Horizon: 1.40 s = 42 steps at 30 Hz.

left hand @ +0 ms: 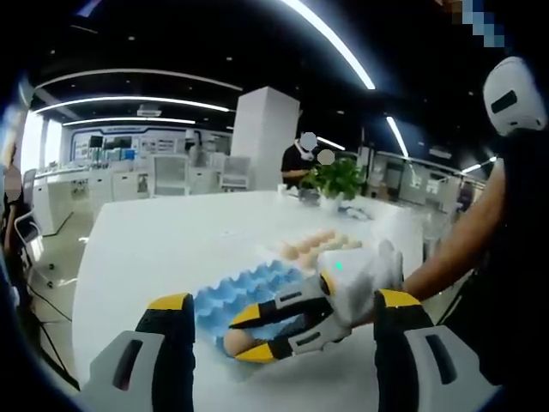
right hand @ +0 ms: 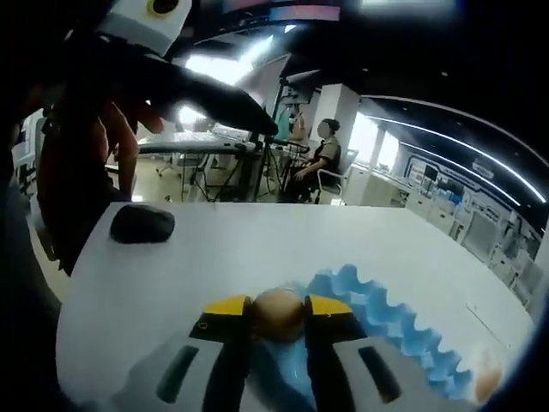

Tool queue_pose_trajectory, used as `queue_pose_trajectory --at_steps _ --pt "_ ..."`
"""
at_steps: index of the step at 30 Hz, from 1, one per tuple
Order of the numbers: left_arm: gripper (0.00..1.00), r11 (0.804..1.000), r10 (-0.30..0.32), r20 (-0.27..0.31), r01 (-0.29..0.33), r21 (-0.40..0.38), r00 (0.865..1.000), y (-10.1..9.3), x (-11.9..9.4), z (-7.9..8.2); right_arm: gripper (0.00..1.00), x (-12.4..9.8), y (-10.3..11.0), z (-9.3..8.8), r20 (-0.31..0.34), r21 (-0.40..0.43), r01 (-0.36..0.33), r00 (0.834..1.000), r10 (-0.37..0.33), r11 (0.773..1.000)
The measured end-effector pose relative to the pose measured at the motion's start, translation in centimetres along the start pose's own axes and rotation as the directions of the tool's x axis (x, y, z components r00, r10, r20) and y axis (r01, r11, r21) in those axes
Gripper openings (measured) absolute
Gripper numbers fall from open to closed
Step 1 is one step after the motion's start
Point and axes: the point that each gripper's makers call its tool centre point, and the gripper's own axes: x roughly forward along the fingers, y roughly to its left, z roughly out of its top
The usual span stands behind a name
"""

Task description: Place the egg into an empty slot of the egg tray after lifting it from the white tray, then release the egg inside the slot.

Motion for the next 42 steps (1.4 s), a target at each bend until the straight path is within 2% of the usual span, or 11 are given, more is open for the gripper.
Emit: queue_pose_trajectory --at_steps 8,10,12,17,21,24,27,35,39,41,42 --pt "0.87 1.000 -0.001 -0.004 0.001 0.001 1.000 -0.2 -0.1 -0.1 0.28 -0.2 0.1 -0.4 -0.002 0.004 0.002 1.000 -0.002 1.000" --pt "0.87 1.000 0.001 -0.002 -0.001 0.000 1.000 -0.2 -0.1 -0.1 0.35 -0.4 0.4 -0.6 0.002 0.007 -0.003 1.000 0.003 1.000" --pt "0.87 1.000 0.002 0.000 -0.002 0.000 1.000 -0.1 -0.2 -0.1 0.43 -0.5 0.5 -0.1 0.043 0.011 -0.001 0.999 0.001 1.000" --pt "0.86 1.000 0.002 -0.006 -0.002 0.002 1.000 -0.2 -0.4 -0.3 0.46 -1.1 0.5 0.7 0.082 0.028 -0.001 0.997 -0.002 1.000" --pt "0.86 1.000 0.005 -0.003 -0.005 0.004 1.000 -0.2 -0.4 -0.2 0.63 -1.6 0.2 1.7 0.164 0.047 -0.008 0.987 0.001 0.999" --pt "0.86 1.000 0.005 -0.002 -0.005 0.005 1.000 -0.1 -0.4 -0.2 0.65 -1.9 0.4 1.8 0.167 0.052 -0.026 0.986 0.017 0.998" --pt "0.86 1.000 0.005 0.001 -0.005 0.006 1.000 -0.1 -0.3 -0.1 0.77 -2.0 0.2 2.2 0.200 0.054 -0.019 0.980 0.008 0.998" --pt "0.86 1.000 0.002 0.004 -0.002 0.011 1.000 -0.3 -0.2 0.1 0.77 -2.9 0.5 2.0 0.203 0.071 -0.045 0.979 0.030 0.996" --pt "0.86 1.000 0.005 0.005 -0.005 0.013 1.000 -0.2 -0.3 0.2 0.78 -4.2 0.1 1.8 0.211 0.080 -0.042 0.977 0.024 0.996" --pt "0.86 1.000 0.008 0.007 -0.008 0.011 1.000 -0.2 -0.4 0.3 0.92 -5.3 -0.2 2.4 0.283 0.085 -0.046 0.959 0.020 0.995" --pt "0.86 1.000 0.009 0.006 -0.009 0.012 1.000 -0.2 -0.5 0.3 0.94 -6.0 -0.3 1.9 0.272 0.111 -0.060 0.962 0.027 0.992"
